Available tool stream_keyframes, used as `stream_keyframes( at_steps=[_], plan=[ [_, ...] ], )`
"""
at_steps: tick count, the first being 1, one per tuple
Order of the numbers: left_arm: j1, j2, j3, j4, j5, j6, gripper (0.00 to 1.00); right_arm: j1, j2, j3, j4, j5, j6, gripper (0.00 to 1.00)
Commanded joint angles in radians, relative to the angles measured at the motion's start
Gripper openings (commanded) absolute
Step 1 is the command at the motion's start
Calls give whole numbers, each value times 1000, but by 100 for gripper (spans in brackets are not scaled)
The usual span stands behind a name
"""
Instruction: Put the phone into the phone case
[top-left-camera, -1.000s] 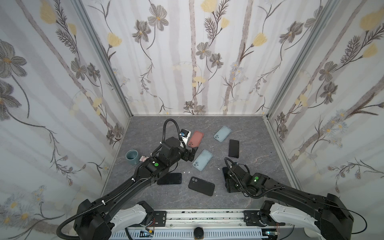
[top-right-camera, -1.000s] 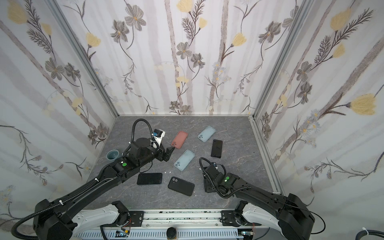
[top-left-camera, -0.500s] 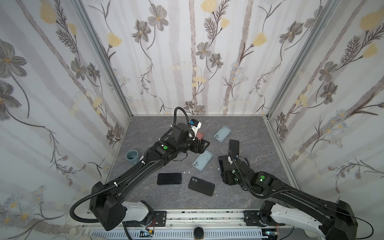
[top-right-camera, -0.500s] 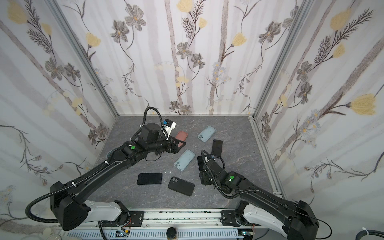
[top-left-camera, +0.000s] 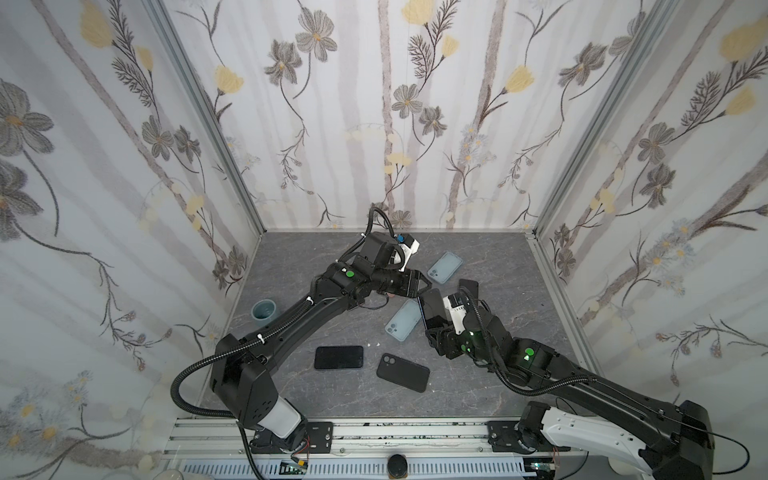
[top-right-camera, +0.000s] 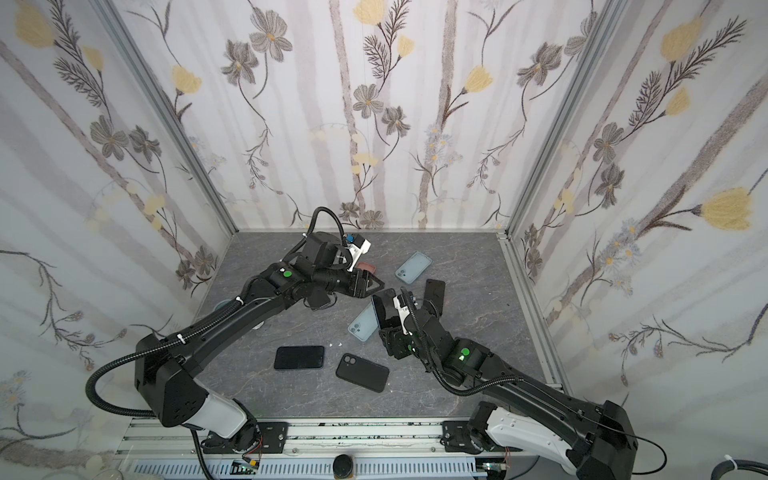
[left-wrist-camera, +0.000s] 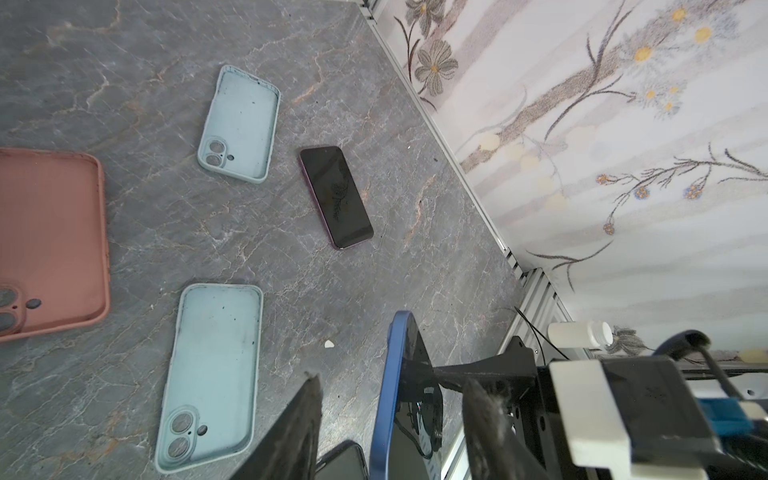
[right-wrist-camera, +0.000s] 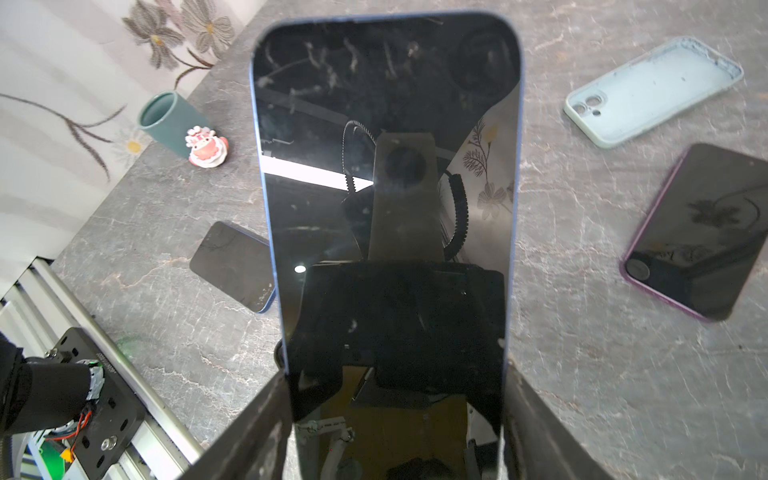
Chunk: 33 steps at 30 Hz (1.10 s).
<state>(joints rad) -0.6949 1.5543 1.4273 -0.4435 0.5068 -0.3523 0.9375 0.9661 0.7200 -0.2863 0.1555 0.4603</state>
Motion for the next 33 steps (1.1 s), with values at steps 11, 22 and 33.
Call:
stream_keyframes(
  at_steps=[11, 22, 33],
  plan=[
    [3, -8, -5, -64, 79, 7, 32, 38, 22, 25, 72, 63, -31, 34],
    [3, -20, -8, -100, 72, 22, 14, 58, 29, 61, 59, 115, -14, 35],
    [29, -46, 3, -47, 72, -31, 0, 67, 3, 83, 48, 204, -7, 55]
  ],
)
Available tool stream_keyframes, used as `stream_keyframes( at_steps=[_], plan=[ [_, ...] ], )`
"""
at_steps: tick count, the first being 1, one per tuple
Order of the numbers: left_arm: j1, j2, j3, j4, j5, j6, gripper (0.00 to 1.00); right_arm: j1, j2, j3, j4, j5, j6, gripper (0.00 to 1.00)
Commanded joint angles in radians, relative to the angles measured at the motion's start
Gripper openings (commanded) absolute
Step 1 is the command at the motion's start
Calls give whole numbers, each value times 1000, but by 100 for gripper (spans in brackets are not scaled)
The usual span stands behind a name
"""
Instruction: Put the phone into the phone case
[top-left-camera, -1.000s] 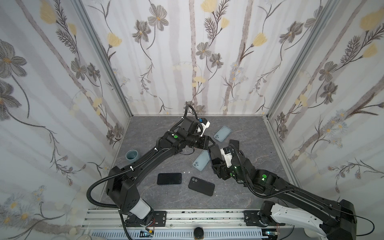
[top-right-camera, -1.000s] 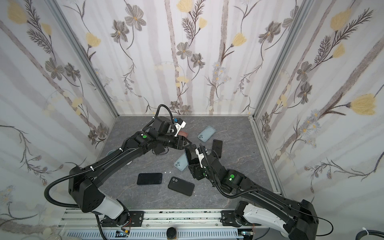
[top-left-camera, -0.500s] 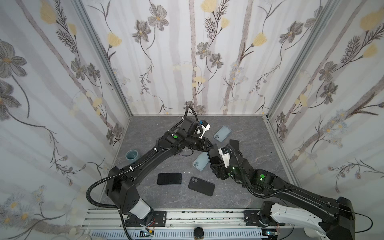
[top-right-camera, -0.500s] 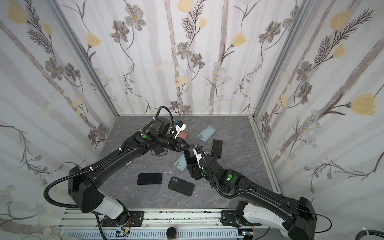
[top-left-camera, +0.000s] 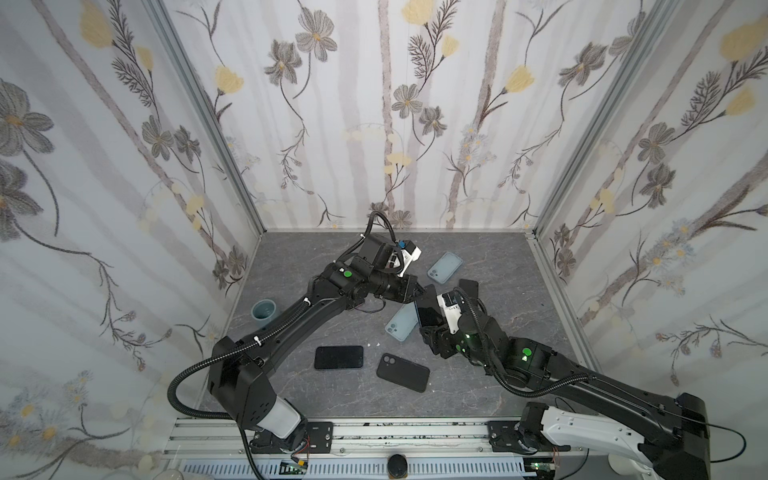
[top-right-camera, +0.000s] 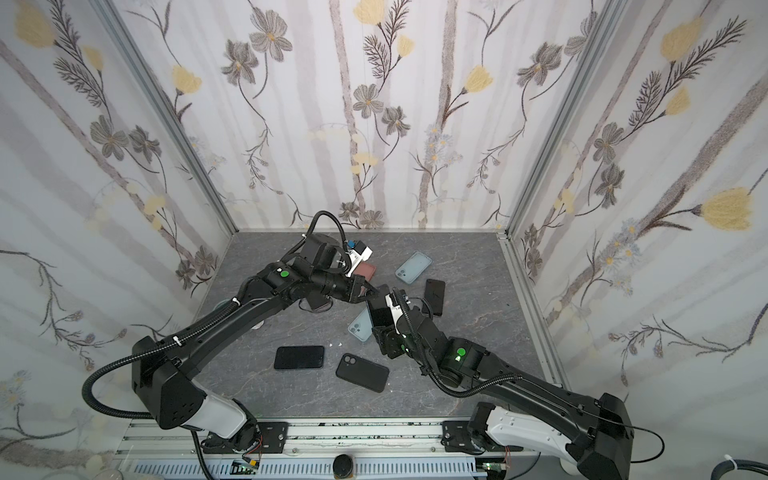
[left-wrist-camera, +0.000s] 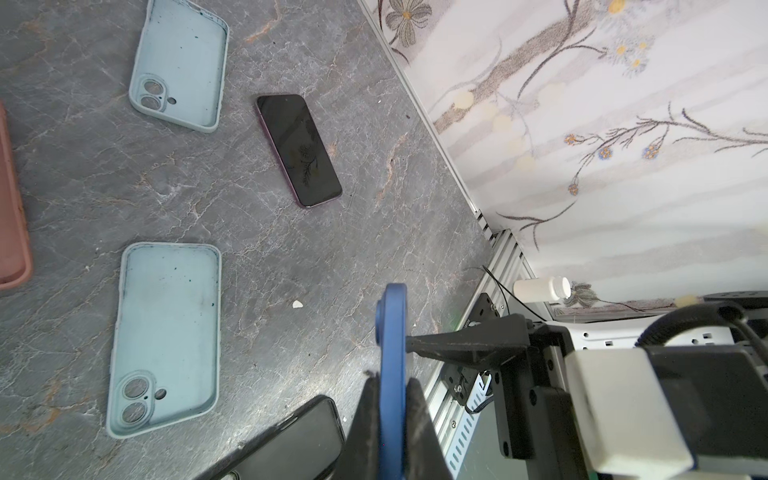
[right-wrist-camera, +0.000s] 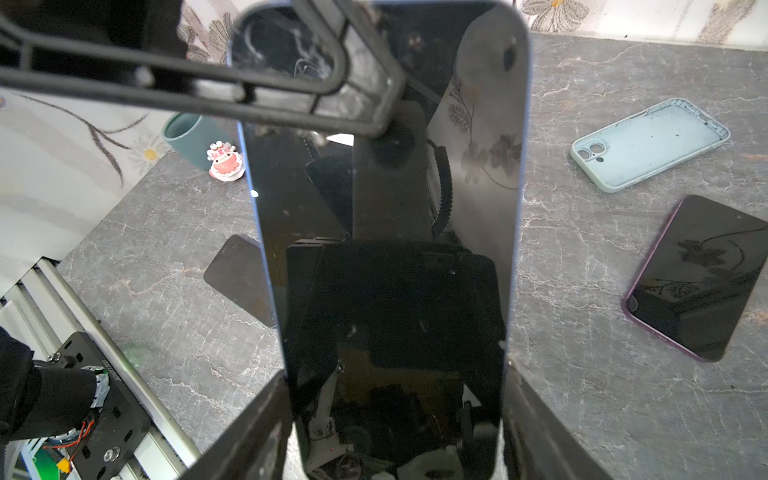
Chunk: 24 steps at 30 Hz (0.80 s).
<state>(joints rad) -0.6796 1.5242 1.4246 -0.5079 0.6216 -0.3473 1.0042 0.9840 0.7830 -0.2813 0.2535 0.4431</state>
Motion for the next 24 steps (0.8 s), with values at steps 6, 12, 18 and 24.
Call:
stream_keyframes(
  at_steps=[6, 12, 18, 24],
  plan=[
    [55, -111, -36, 175, -89, -114, 0, 1, -64, 59, 110, 135, 23, 99],
    [117, -283, -162, 414, -234, -237, 0, -3, -140, 110, 241, 153, 31, 100],
    [139, -518, -384, 834, -379, -340, 0, -32, -205, 126, 407, 50, 70, 100],
    [146, -600, -453, 1142, -298, -440, 0, -100, -190, 130, 620, -214, 159, 78]
  ],
)
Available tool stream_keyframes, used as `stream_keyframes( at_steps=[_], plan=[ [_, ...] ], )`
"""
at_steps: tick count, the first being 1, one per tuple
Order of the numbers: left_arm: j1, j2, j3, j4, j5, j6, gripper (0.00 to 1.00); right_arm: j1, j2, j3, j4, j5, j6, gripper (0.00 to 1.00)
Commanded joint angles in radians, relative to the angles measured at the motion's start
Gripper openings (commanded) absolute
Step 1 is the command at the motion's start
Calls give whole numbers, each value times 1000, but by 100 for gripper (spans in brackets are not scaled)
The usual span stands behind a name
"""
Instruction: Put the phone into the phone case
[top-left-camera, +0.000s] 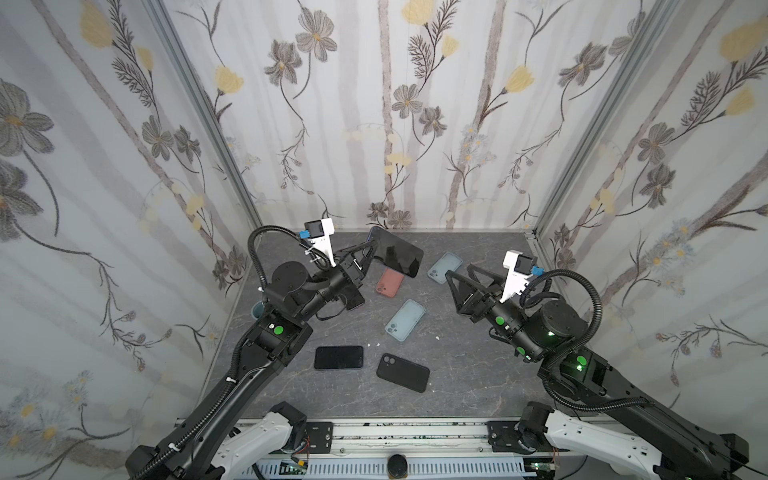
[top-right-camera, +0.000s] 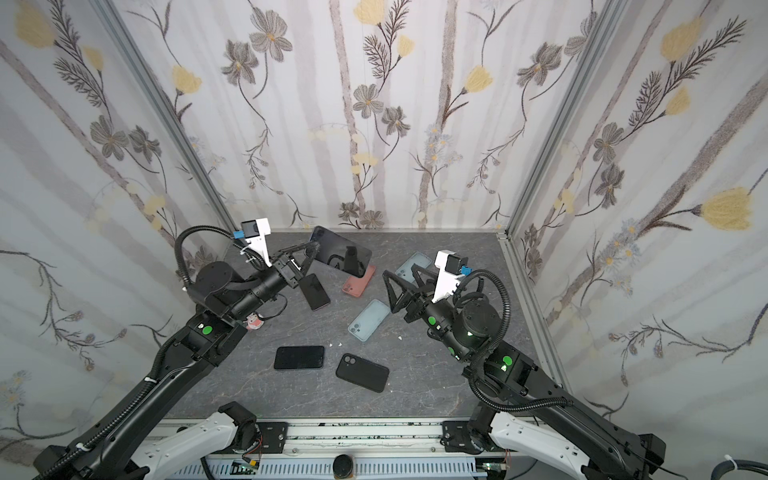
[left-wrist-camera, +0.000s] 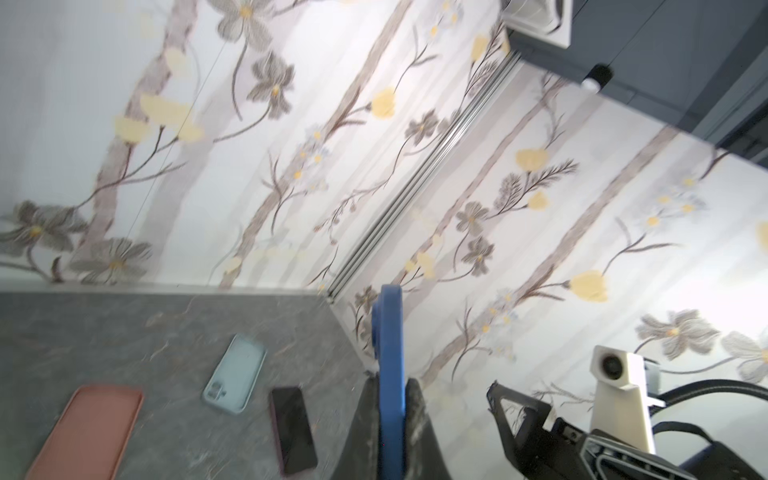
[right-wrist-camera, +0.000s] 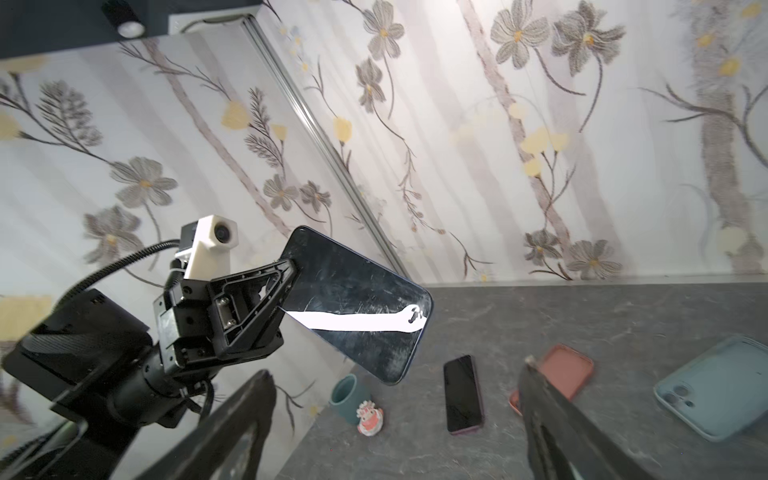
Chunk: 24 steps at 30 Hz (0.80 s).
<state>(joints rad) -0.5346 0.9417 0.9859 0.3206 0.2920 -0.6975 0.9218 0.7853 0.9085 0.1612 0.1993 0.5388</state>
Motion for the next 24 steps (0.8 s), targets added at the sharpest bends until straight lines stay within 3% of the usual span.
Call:
stream_keyframes(
  at_steps=[1, 5, 9, 20, 24],
  plan=[
    [1, -20, -19, 360, 53, -110, 0, -25, 16, 4, 206, -194, 78, 75],
    [1, -24, -46, 540, 123, -191, 0, -40, 64, 29, 269, -309, 103, 62],
    [1, -18, -49, 619, 178, -238, 0, -40, 118, 62, 301, -405, 115, 59],
    [1, -21, -40, 649, 254, -268, 0, -37, 190, 69, 499, -557, 179, 46],
    [1, -24, -47, 648, 266, -267, 0, -34, 209, 85, 524, -592, 184, 33]
  ],
)
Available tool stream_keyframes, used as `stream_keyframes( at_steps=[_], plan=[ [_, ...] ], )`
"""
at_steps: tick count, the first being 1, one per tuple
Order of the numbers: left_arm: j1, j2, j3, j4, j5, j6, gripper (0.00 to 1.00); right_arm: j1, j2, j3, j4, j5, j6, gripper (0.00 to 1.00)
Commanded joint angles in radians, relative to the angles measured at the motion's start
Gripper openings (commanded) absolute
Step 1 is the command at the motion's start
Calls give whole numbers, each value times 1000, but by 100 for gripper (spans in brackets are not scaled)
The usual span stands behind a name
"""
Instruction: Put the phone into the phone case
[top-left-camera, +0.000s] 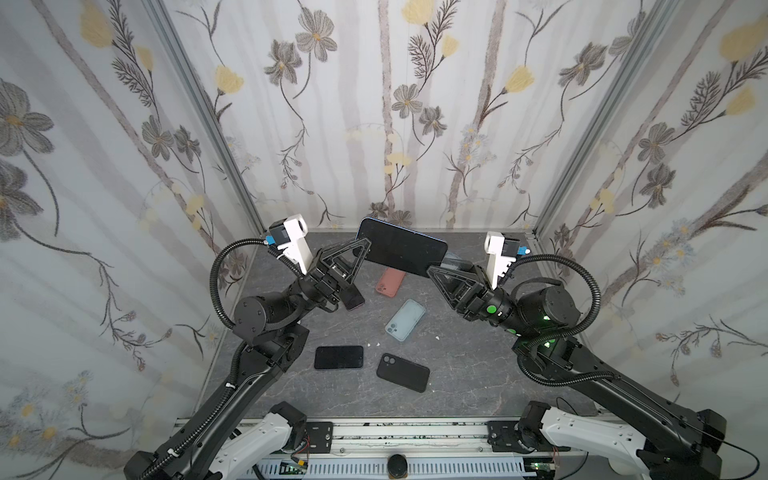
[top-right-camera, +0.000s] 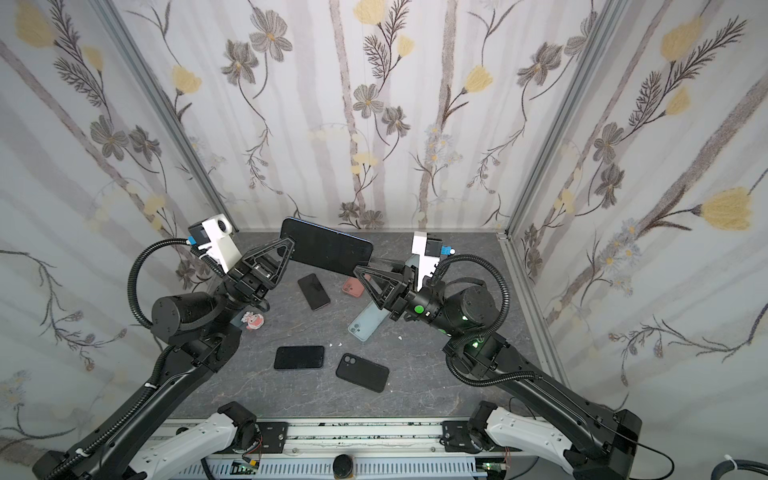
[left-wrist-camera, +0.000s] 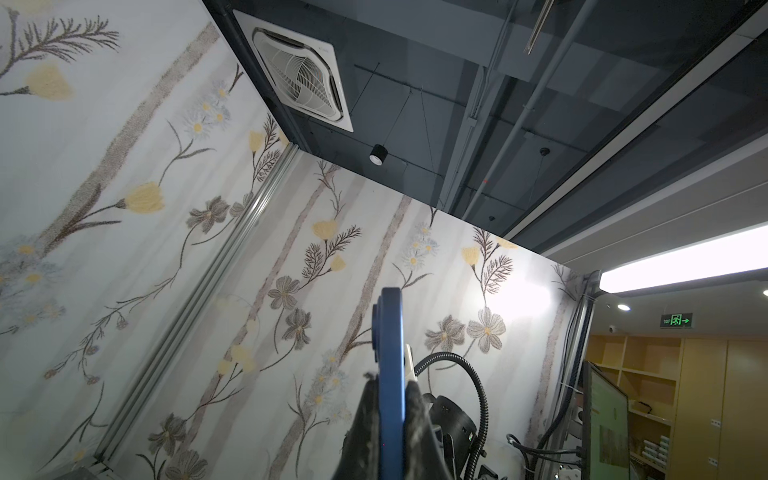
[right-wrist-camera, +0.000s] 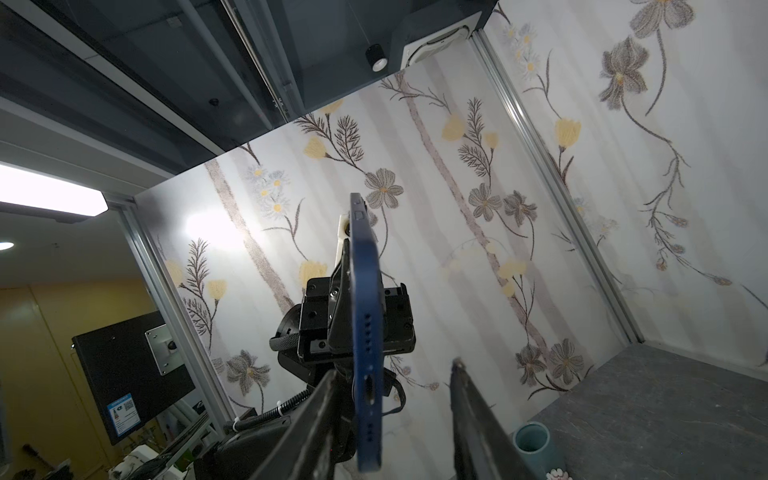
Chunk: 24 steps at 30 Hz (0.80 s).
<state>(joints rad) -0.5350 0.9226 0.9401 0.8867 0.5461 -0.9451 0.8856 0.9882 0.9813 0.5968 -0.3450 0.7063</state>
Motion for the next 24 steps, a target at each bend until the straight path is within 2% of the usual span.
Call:
stream_keyframes(
  at_steps=[1, 24],
  plan=[
    [1, -4, -1, 81, 17, -19, 0, 3, 9, 13, 95, -48, 18, 31],
    [1, 31, -17, 100, 40, -21, 0, 4, -19, -32, 118, 27, 4, 23]
  ],
)
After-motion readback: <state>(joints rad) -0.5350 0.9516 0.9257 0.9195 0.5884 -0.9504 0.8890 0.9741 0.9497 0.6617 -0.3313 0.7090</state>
